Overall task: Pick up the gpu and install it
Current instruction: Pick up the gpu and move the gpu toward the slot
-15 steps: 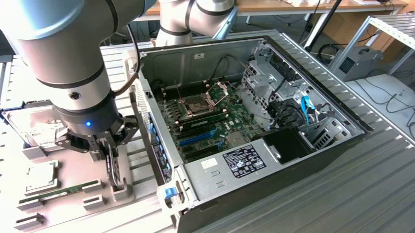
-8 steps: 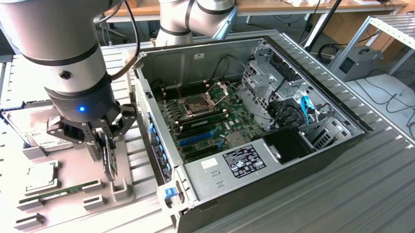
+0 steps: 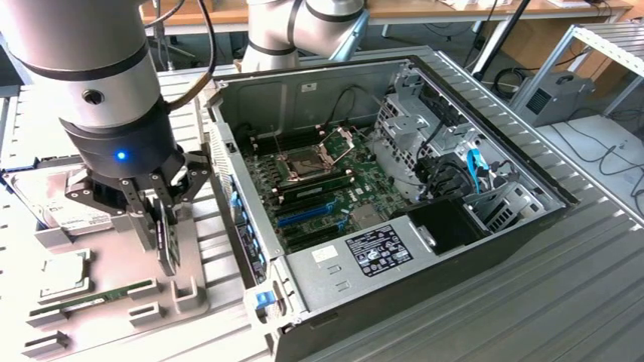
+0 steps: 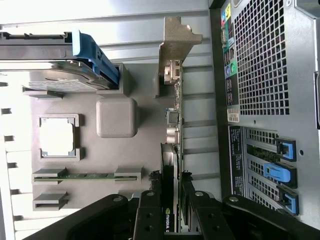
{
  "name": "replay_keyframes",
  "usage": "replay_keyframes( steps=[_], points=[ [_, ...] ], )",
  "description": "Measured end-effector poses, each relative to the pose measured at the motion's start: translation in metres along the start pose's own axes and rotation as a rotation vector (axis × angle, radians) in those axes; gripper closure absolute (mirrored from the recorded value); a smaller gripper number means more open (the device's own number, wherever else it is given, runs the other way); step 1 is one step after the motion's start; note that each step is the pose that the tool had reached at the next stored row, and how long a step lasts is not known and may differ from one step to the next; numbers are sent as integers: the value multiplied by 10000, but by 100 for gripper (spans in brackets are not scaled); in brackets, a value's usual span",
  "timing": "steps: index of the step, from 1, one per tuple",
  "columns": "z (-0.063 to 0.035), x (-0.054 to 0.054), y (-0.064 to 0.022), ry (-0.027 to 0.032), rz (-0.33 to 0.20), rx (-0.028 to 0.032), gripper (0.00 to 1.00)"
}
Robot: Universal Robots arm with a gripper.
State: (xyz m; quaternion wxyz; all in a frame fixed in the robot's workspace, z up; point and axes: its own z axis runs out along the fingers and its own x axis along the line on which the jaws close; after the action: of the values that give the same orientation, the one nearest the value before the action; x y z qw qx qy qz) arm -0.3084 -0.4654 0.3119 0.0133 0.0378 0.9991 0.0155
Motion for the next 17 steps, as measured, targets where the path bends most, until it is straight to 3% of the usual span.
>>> replay_keyframes(
  steps=[17],
  points=[
    [-144, -4, 5, 0, 0, 0, 74]
  ],
)
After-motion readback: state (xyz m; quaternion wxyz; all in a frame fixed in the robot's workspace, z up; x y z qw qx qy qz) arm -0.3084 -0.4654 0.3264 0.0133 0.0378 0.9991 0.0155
